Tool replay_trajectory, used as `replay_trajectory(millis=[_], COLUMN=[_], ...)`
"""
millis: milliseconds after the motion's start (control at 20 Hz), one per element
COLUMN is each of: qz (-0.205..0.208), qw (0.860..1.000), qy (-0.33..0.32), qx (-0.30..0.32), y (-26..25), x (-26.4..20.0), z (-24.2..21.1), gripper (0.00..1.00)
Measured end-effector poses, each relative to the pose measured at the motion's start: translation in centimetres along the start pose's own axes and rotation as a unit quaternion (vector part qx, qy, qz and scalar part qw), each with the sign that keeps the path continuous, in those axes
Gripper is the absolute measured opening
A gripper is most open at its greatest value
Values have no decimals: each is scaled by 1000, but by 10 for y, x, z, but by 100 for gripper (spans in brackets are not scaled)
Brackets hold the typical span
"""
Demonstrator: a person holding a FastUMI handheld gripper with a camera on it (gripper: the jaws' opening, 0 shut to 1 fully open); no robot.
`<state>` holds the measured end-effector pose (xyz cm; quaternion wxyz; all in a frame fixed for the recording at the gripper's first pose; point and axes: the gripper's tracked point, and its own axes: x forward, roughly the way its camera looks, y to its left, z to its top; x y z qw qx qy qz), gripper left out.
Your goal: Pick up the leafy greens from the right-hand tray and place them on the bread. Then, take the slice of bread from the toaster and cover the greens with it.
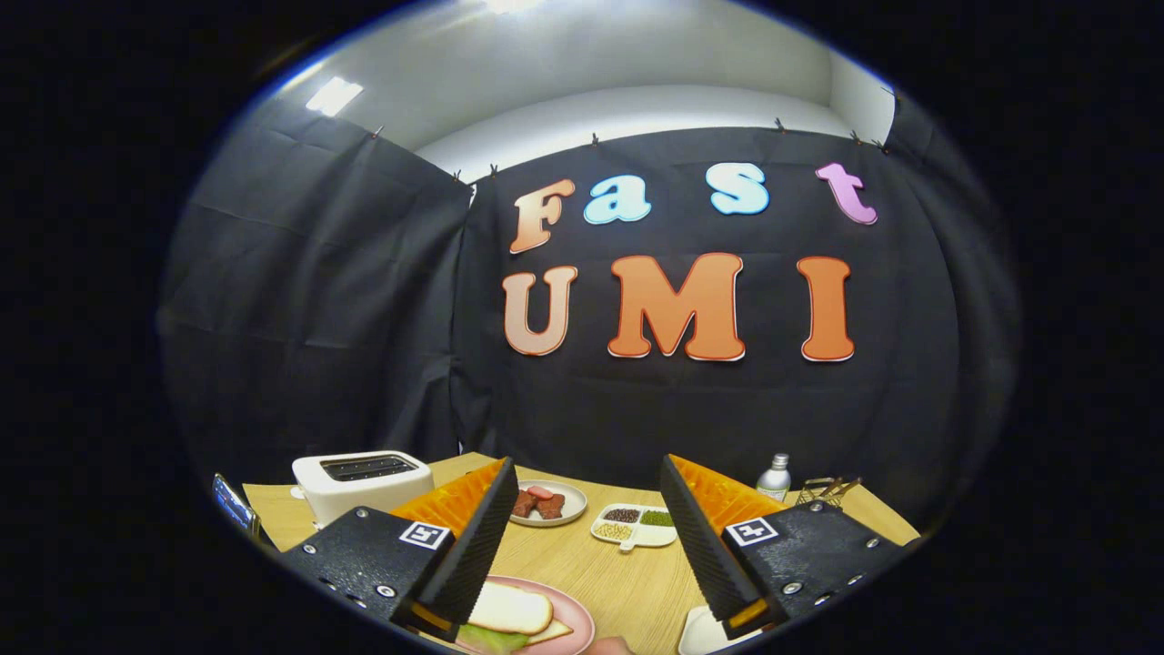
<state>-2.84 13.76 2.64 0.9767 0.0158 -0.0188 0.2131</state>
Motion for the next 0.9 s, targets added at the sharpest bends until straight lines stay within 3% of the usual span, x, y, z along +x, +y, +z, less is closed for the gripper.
replay_trajectory(millis=[900], qz=[-27], qw=[999], qy=[-43], qx=[4], y=[-12], x=[2], z=[21], gripper=[96])
